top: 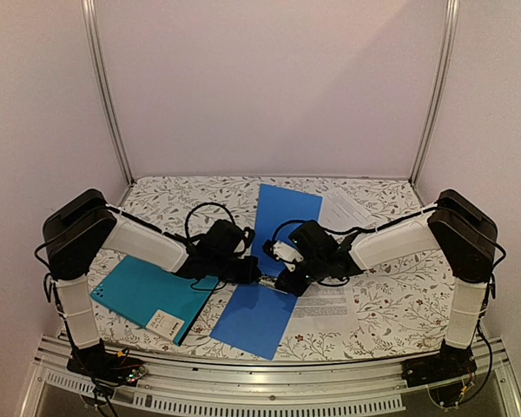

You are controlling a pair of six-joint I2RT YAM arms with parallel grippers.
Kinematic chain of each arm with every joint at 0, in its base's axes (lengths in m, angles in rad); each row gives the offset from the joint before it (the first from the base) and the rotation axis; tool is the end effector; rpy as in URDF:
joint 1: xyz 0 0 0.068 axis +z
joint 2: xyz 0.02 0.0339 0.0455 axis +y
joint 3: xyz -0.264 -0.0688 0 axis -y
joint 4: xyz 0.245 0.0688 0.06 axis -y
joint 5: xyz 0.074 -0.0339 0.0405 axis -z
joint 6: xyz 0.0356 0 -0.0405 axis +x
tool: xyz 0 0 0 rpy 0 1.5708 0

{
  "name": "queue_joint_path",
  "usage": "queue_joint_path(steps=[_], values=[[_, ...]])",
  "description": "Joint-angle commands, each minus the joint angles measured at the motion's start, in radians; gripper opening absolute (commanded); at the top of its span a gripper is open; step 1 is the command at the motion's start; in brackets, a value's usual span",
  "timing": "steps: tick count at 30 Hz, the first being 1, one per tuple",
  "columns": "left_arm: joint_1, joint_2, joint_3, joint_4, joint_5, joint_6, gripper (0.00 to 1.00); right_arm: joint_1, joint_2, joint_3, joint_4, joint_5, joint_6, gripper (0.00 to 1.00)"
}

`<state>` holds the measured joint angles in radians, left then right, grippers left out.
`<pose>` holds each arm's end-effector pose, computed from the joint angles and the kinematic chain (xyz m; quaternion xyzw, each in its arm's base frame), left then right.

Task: Put the files into the folder
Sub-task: Open the folder at the center of the board.

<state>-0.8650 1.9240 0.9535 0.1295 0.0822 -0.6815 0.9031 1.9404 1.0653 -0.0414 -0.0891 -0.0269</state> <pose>0.2392 -0.2852 0.1113 0.1001 0.9281 -0.2765 0.2284 0.2359 0.3043 0.1232 -0.4370 0.8392 0.1744 0.2728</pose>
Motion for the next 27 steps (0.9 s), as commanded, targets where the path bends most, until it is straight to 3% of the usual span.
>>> queue_joint_path(steps=[1, 13, 27], values=[[-0.039, 0.03, -0.077, -0.253, 0.001, 0.003, 0.0, -0.029, 0.063, -0.038, -0.119, 0.084, 0.022, 0.17], [-0.042, -0.074, -0.059, -0.25, 0.009, 0.012, 0.0, -0.034, 0.048, -0.032, -0.135, 0.05, 0.013, 0.17], [-0.057, -0.069, 0.067, -0.263, -0.023, 0.015, 0.0, -0.052, -0.102, -0.006, -0.179, -0.1, -0.025, 0.34]])
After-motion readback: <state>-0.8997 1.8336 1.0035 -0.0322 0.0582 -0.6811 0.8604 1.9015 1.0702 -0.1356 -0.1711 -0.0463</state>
